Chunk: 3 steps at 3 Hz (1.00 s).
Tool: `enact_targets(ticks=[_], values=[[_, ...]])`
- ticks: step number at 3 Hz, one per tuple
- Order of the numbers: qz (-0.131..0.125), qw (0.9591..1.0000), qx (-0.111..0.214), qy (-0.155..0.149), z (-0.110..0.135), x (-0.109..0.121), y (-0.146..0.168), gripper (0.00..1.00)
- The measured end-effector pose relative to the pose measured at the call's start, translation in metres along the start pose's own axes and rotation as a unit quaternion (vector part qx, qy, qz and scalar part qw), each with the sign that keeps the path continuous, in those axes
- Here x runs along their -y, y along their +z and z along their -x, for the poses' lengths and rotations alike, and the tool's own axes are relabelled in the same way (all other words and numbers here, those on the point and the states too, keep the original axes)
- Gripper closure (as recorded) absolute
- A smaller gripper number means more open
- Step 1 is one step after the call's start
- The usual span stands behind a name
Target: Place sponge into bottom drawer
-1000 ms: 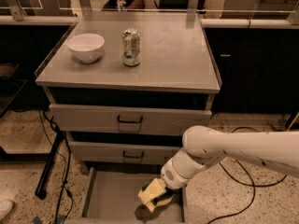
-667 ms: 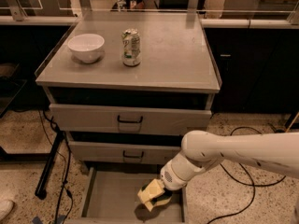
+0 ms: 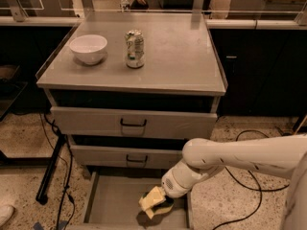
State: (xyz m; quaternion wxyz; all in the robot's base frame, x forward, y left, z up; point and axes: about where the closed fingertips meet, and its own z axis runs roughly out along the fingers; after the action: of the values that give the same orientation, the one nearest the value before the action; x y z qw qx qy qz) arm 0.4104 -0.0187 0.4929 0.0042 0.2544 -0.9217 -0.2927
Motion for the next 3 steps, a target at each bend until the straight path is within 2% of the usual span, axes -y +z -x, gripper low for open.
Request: enact_targets(ticks=[1,3], values=[[0.029,0.9995,-0.014,0.008,-0.01,-0.005,0.027,1.0],[0.076,0.9945,-0.034,0.062,-0.013,0.007,0.108,1.0]])
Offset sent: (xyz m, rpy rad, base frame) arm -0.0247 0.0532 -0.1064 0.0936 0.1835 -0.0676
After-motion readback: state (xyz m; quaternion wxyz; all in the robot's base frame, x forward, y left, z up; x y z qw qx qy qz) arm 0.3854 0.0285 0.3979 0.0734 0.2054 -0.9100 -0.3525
